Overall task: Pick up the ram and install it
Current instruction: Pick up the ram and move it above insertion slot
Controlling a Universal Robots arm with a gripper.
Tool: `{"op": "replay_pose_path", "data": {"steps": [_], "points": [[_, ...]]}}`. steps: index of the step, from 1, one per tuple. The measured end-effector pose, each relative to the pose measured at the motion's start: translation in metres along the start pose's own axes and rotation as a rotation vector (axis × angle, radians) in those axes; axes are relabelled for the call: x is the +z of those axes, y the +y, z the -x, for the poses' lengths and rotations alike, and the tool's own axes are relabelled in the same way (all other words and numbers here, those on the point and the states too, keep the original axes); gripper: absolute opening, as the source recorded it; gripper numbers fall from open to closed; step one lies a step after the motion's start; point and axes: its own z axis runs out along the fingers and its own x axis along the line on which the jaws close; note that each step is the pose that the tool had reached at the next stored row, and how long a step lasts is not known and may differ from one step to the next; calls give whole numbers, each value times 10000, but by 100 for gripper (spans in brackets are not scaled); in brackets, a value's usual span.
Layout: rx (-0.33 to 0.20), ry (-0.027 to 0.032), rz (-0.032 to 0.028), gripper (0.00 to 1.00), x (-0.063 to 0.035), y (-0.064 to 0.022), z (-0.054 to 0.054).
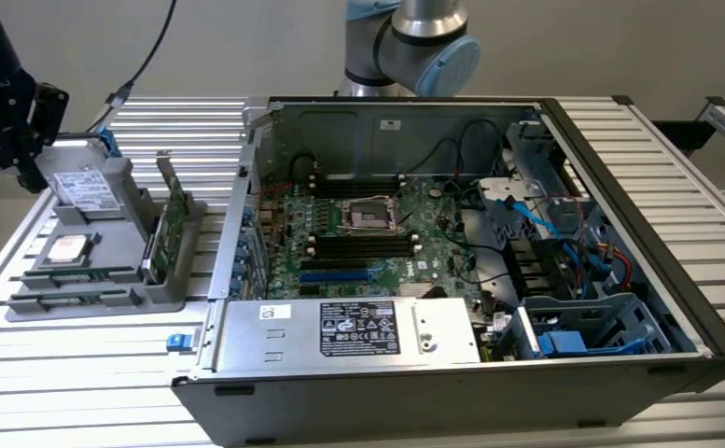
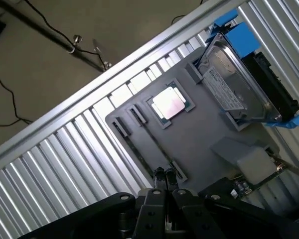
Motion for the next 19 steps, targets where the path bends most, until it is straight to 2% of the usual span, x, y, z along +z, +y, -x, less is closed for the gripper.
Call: {"op": "replay_pose_path", "data": {"steps": [19], "points": [[-3446,194,-248,10,0,0,0]]}}
